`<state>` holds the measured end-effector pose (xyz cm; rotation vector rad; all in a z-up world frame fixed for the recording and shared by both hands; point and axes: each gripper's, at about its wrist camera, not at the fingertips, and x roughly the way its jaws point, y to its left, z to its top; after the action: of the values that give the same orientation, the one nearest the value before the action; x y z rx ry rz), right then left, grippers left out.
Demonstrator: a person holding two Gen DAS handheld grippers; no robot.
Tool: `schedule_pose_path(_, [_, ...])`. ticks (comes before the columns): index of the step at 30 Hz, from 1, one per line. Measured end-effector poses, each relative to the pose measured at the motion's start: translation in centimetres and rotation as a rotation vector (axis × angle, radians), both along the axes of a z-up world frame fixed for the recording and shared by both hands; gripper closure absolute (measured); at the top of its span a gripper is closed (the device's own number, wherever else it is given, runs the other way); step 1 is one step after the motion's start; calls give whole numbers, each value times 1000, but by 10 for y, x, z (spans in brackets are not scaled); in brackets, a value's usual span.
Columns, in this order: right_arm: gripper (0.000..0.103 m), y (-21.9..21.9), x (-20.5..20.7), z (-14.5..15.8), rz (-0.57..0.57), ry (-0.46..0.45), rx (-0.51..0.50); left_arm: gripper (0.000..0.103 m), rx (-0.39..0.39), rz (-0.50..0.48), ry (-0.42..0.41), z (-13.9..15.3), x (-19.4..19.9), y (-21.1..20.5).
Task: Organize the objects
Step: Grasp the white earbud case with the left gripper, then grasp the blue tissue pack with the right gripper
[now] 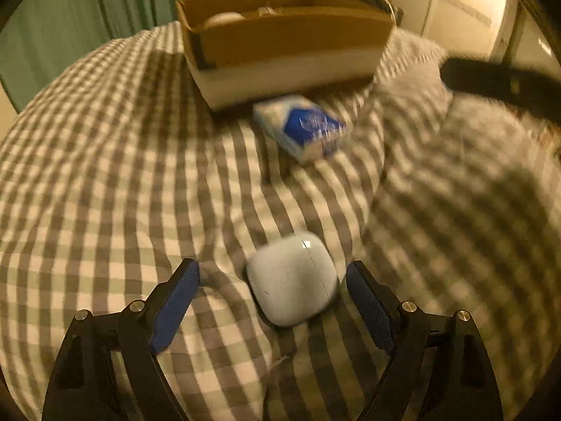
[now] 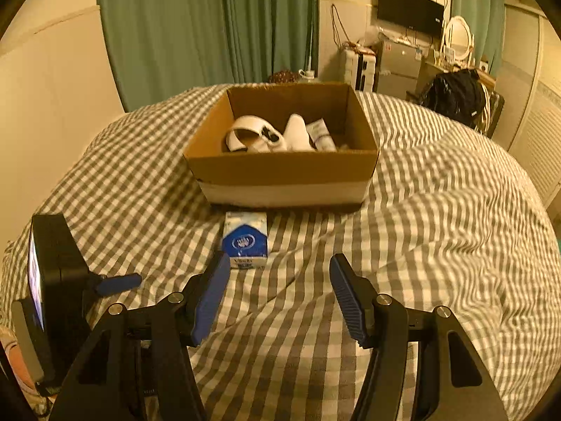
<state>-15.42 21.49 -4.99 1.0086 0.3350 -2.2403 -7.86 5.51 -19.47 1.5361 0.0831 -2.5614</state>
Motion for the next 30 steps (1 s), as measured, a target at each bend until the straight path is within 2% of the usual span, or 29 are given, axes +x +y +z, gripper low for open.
schedule_pose_path(1, [44, 0, 0, -3, -2, -6, 1, 15, -19, -5, -5, -3, 0, 3])
schedule_pose_path(3, [44, 1, -3, -10, -8, -26, 2, 25, -30, -13, -6, -5, -1, 6])
schedule_pose_path(5, [44, 1, -5, -15, -18, -42, 1, 48, -35, -17, -8, -5, -2, 7])
schedule_pose_path(11, [44, 0, -4, -15, -18, -33, 9, 49, -39, -42, 3, 14, 2, 6])
schedule_pose_path(16, [44, -10, -6, -15, -2, -42, 3, 49, -6, -29, 96, 53, 6, -7])
schedule_pose_path(19, [44, -24, -11, -16, 21, -49, -2, 49, -13, 19, 137, 67, 2, -27])
schedule_pose_path(22, [44, -44, -20, -22, 51, -72, 2, 49, -42, 72, 143, 69, -7, -47])
schedule_pose_path(27, [44, -77, -34, -43, 73, -106, 71, 49, -63, 117, 154, 68, -14, -70])
schedule_pose_path(30, [35, -90, -42, -56, 80, -132, 93, 48, -53, 125, 144, 61, -16, -80])
